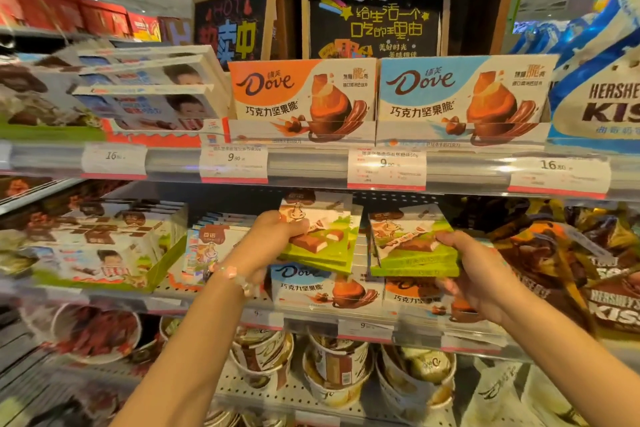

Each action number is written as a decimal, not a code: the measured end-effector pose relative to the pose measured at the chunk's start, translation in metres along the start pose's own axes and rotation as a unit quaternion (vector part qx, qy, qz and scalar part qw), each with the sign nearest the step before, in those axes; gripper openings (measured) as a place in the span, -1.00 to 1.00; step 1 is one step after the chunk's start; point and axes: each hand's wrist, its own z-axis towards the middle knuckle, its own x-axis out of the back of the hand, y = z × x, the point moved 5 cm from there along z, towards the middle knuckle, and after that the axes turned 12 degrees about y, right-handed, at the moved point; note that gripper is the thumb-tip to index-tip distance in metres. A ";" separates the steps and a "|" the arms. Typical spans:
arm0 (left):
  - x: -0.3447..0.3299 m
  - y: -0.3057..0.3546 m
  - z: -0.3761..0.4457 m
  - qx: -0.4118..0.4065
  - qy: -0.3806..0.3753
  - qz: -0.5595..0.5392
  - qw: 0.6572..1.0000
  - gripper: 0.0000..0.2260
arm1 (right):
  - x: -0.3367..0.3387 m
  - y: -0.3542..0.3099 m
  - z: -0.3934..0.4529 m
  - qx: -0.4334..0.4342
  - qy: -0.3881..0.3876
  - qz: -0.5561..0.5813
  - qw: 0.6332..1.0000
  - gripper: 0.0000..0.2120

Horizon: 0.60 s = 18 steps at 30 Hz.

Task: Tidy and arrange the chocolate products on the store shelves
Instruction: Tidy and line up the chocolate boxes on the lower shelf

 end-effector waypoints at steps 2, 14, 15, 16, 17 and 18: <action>0.017 -0.002 -0.005 -0.017 -0.005 -0.021 1.000 -0.90 | -0.014 0.002 -0.005 0.001 0.001 -0.005 1.000 -0.77; 0.174 -0.058 -0.019 -0.124 0.025 -0.011 0.992 -0.71 | -0.143 0.026 -0.031 0.063 -0.048 -0.070 0.994 -0.89; 0.189 -0.060 -0.017 -0.135 0.035 -0.002 0.990 -0.70 | -0.158 0.027 -0.035 0.071 -0.054 -0.077 0.993 -0.89; 0.203 -0.061 -0.016 -0.142 0.037 0.007 0.989 -0.68 | -0.173 0.029 -0.037 0.081 -0.058 -0.086 0.991 -0.87; 0.217 -0.060 -0.015 -0.149 0.030 0.016 0.988 -0.67 | -0.188 0.028 -0.040 0.092 -0.062 -0.094 0.989 -0.86; 0.230 -0.061 -0.012 -0.157 0.020 0.025 0.987 -0.63 | -0.201 0.029 -0.042 0.102 -0.065 -0.099 0.988 -0.84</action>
